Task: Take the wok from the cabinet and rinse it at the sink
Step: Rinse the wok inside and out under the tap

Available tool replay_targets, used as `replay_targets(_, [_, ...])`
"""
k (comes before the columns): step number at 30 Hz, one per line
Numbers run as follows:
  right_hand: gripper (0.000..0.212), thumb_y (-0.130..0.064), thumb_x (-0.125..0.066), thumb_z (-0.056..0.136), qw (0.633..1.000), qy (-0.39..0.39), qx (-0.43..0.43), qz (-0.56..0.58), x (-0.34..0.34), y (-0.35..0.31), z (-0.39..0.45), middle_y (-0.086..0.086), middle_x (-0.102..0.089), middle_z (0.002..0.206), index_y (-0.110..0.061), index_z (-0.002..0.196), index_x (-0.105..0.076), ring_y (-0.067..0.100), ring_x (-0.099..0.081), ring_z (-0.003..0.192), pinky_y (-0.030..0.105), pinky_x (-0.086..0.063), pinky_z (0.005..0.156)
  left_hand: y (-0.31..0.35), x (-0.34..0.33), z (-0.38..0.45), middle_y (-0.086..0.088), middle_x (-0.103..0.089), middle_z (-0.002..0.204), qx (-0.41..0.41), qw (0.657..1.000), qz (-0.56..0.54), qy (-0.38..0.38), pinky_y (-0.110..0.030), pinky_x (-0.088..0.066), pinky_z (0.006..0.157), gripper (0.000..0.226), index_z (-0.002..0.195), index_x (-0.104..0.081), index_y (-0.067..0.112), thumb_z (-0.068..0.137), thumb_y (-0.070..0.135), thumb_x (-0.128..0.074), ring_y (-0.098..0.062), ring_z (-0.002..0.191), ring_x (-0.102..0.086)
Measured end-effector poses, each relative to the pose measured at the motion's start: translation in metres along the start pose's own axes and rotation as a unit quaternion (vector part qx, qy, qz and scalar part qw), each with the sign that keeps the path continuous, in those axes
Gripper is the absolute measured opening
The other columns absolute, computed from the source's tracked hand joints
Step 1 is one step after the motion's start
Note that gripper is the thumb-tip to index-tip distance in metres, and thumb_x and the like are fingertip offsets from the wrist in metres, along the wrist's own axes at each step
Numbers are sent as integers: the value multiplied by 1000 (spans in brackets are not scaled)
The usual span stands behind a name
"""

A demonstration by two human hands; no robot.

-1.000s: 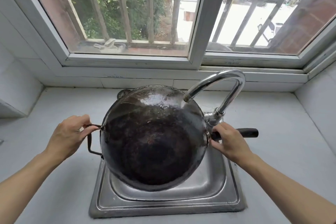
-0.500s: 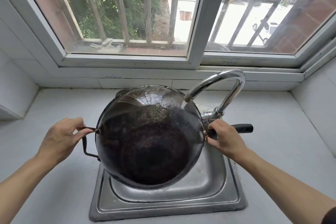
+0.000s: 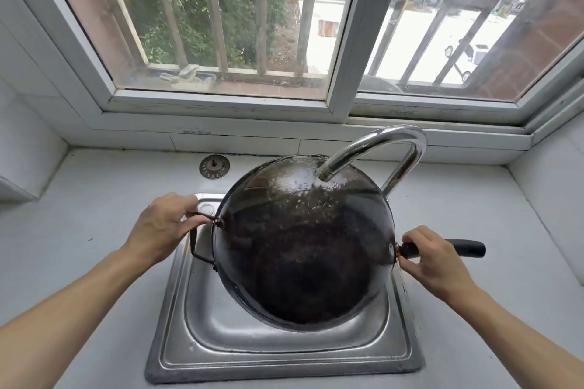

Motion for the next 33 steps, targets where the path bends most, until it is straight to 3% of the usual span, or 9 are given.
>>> replay_targets(8, [28, -10, -83, 67, 1000, 3, 2, -1, 5, 9, 0, -4, -55, 79, -12, 82, -60, 20, -53, 67, 32, -47, 60, 1, -11, 8, -2, -56, 68, 29, 1000, -6, -7, -40, -41, 57, 24, 75, -57, 14, 81, 28, -75, -25, 66, -49])
replay_targets(21, [24, -13, -82, 68, 1000, 3, 26, 13, -7, -19, 34, -1, -56, 79, -11, 80, -62, 20, -54, 65, 31, -48, 62, -36, 7, 14, -2, -57, 66, 82, 997, 14, 1, -39, -42, 58, 27, 71, -50, 24, 84, 35, -71, -27, 65, -50])
replay_targets(33, [23, -8, -82, 66, 999, 13, 2, 29, -6, -18, 55, 1, -60, 81, -12, 82, -67, 23, -59, 70, 38, -54, 68, -45, 9, 48, -7, -57, 67, 84, 996, 11, 2, -40, -44, 59, 28, 74, -54, 18, 84, 40, -70, -30, 64, -51])
Point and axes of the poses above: each hand's wrist, its own z-axis towards the middle knuckle, its own x-axis out of the back of the hand, y = z × x, the point moved 6 cm from there along z, towards the middle knuckle
